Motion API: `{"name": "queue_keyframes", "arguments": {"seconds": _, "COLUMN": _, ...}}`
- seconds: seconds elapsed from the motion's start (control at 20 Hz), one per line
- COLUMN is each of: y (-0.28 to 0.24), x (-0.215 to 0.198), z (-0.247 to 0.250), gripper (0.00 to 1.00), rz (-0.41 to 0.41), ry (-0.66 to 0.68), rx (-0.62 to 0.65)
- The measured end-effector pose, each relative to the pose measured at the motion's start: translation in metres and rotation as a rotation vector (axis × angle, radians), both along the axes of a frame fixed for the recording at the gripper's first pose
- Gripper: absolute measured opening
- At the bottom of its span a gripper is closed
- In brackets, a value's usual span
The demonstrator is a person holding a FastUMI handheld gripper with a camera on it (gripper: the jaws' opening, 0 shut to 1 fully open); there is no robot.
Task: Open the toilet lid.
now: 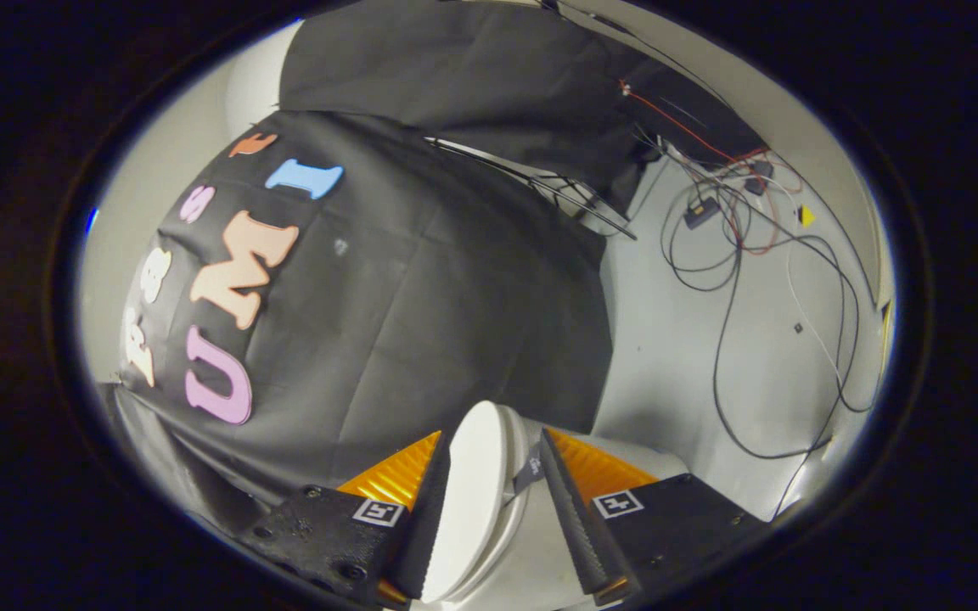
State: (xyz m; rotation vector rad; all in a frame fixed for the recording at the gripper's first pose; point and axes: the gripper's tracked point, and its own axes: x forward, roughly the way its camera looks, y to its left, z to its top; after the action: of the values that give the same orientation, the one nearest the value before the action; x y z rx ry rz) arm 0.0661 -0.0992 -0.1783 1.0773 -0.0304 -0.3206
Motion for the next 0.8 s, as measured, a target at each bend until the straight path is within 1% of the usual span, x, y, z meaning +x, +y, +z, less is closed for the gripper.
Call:
{"name": "queue_keyframes", "arguments": {"seconds": 0.2, "y": 0.005, "x": 0.022, "z": -0.03, "gripper": 0.66, "rz": 0.033, "ry": 0.061, "rx": 0.06}}
{"name": "queue_keyframes", "arguments": {"seconds": 0.4, "y": 0.005, "x": 0.043, "z": -0.047, "gripper": 0.65, "rz": 0.081, "ry": 0.08, "rx": 0.099}}
{"name": "queue_keyframes", "arguments": {"seconds": 0.55, "y": 0.004, "x": 0.056, "z": -0.056, "gripper": 0.61, "rz": 0.109, "ry": 0.094, "rx": 0.114}}
{"name": "queue_keyframes", "arguments": {"seconds": 0.65, "y": 0.001, "x": 0.059, "z": -0.054, "gripper": 0.58, "rz": 0.115, "ry": 0.074, "rx": 0.122}}
{"name": "queue_keyframes", "arguments": {"seconds": 0.75, "y": -0.002, "x": 0.065, "z": -0.05, "gripper": 0.5, "rz": 0.133, "ry": 0.037, "rx": 0.14}}
{"name": "queue_keyframes", "arguments": {"seconds": 0.8, "y": -0.003, "x": 0.067, "z": -0.047, "gripper": 0.41, "rz": 0.138, "ry": 0.01, "rx": 0.152}}
